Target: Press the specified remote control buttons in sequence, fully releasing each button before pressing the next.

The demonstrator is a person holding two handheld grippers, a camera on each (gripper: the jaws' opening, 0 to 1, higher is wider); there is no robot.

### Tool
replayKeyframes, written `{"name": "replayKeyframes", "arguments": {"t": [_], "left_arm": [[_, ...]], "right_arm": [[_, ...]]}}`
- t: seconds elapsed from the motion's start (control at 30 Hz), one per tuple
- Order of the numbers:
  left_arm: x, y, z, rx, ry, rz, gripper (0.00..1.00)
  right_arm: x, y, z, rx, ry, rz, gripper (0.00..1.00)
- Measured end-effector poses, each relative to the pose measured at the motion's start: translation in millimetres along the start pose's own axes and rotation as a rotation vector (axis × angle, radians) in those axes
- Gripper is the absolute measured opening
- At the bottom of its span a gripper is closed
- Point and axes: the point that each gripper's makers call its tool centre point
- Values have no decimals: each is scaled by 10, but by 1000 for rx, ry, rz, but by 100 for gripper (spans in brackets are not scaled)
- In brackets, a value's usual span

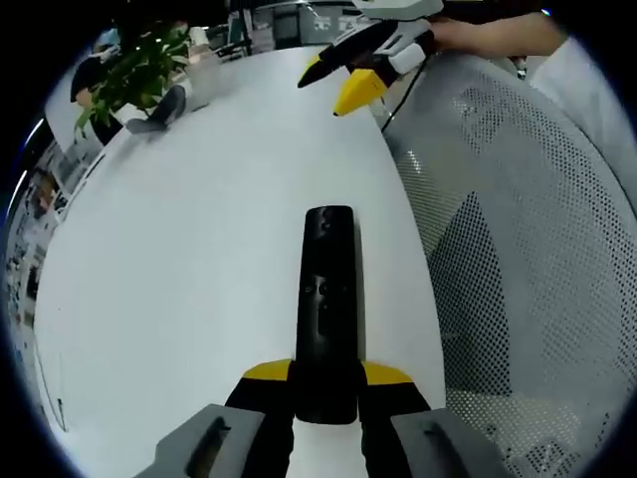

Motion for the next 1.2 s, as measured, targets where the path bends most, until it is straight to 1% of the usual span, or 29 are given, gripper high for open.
{"name": "replayKeyframes", "arguments": {"t": [0.07,0.1,0.13,0.17,0.2,0.27,0.3,0.37,0.43,0.5,0.6,0.73,0.93,1.0,1.07,1.2], "left_arm": [[-4,22,-2,11,5,8,23],[-8,21,-6,20,21,-6,23],[-8,23,-9,27,35,-11,23],[-5,18,-12,42,63,-49,23],[-9,15,-14,50,77,-72,23],[-24,20,-21,64,102,-72,23],[-25,21,-20,70,110,-96,23],[-16,55,-18,73,112,-90,23],[1,74,-12,76,110,-93,23],[17,93,-1,76,108,-70,23],[32,117,-1,66,108,-31,23],[34,113,4,43,107,-31,23],[46,181,9,47,108,-33,23],[59,225,15,49,121,-41,23],[74,269,24,49,152,-52,23],[88,285,20,62,193,-69,23]], "right_arm": [[33,-56,-10,29,18,15,60],[41,-75,-17,34,22,9,58],[77,-113,-29,54,44,2,57],[97,-132,-31,66,59,2,57],[105,-155,-36,79,64,2,56],[117,-191,-44,97,73,-2,55],[118,-213,-45,113,79,-4,53],[137,-248,-61,136,97,5,51],[154,-248,-78,138,109,11,48],[168,-285,-84,165,120,28,43],[166,-292,-83,164,119,32,42],[190,-276,-89,155,129,39,41],[215,-346,-97,206,139,59,32],[207,-396,-85,234,129,57,29],[200,-465,-71,261,115,44,27],[152,-580,-64,317,77,10,25]]}}
Point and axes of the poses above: the point that each gripper's makers call its tool centre point, and the gripper's own axes: z roughly forward along the fingers, y roughly to its right, x roughly out of its top, and after that the axes turned 1 degree about z, right-handed
